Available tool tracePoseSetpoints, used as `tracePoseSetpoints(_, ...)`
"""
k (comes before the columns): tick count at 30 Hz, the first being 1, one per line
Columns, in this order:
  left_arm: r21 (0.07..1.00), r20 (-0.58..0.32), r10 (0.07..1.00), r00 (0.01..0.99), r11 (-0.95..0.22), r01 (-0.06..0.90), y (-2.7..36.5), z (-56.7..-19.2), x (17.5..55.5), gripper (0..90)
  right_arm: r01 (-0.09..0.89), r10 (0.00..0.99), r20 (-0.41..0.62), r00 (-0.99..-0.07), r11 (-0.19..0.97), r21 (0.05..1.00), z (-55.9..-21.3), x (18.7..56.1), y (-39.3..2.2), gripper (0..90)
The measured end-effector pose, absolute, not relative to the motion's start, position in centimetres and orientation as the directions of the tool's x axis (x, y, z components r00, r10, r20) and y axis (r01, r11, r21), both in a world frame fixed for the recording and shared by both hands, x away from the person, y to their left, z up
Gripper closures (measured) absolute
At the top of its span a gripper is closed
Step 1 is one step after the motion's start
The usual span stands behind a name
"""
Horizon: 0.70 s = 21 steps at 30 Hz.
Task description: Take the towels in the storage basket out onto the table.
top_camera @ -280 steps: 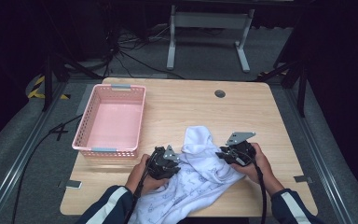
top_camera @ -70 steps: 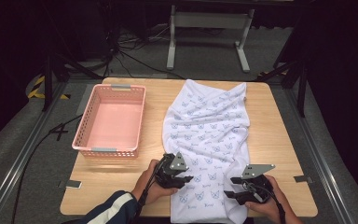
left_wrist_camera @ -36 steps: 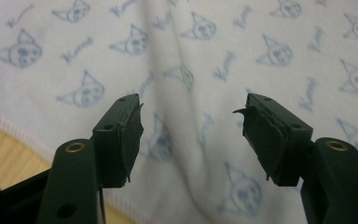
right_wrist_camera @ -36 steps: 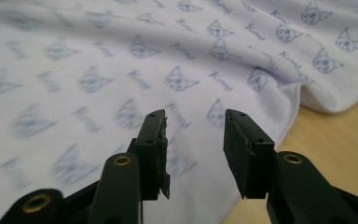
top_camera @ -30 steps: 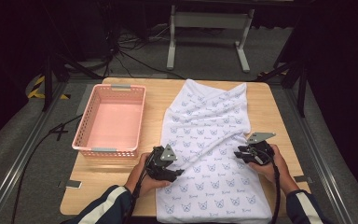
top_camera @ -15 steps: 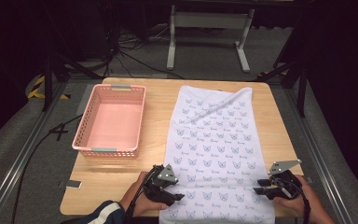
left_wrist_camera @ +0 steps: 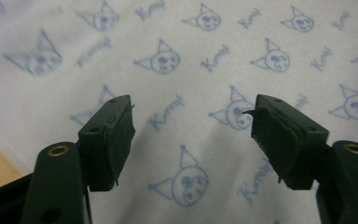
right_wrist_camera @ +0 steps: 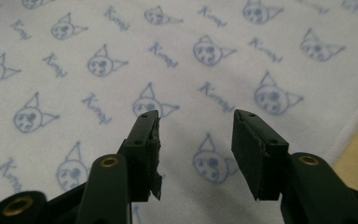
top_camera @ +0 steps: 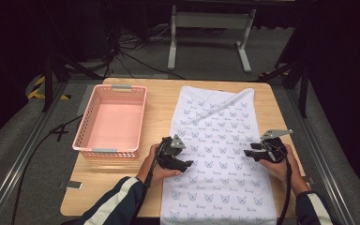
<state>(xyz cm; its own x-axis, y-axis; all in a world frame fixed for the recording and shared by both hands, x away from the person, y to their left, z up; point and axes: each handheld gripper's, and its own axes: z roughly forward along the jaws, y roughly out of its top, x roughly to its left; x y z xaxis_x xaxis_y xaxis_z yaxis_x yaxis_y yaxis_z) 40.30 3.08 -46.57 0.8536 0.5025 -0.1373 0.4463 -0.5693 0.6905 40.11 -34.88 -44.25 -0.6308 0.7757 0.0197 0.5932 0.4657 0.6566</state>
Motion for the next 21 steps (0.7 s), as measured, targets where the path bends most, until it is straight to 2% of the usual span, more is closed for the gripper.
tracePoseSetpoints(8, 0.688, -0.069, 0.455, 0.888, -0.623, 0.373, 3.3, -46.8, 36.2, 26.6, 0.603, 0.765, -0.024, -0.643, 0.526, 0.6, -44.6, 35.8, -35.6, 51.3)
tracePoseSetpoints(12, 0.684, -0.098, 0.412, 0.906, -0.633, 0.362, 3.3, -46.7, 34.1, 26.4, 0.609, 0.76, -0.011, -0.65, 0.529, 0.591, -44.5, 33.7, -36.0, 49.8)
tracePoseSetpoints(16, 0.658, -0.176, 0.352, 0.919, -0.653, 0.375, 3.2, -46.3, 32.4, 26.9, 0.618, 0.759, 0.017, -0.651, 0.517, 0.592, -44.5, 32.9, -36.5, 49.3)
tracePoseSetpoints(19, 0.652, -0.162, 0.336, 0.928, -0.669, 0.356, 3.2, -46.0, 32.3, 28.1, 0.605, 0.73, 0.006, -0.684, 0.563, 0.564, -44.2, 32.6, -36.2, 50.9)
tracePoseSetpoints(21, 0.677, -0.112, 0.353, 0.929, -0.658, 0.331, 3.1, -45.4, 32.7, 28.0, 0.59, 0.739, -0.028, -0.673, 0.559, 0.582, -43.8, 32.8, -36.1, 49.6)
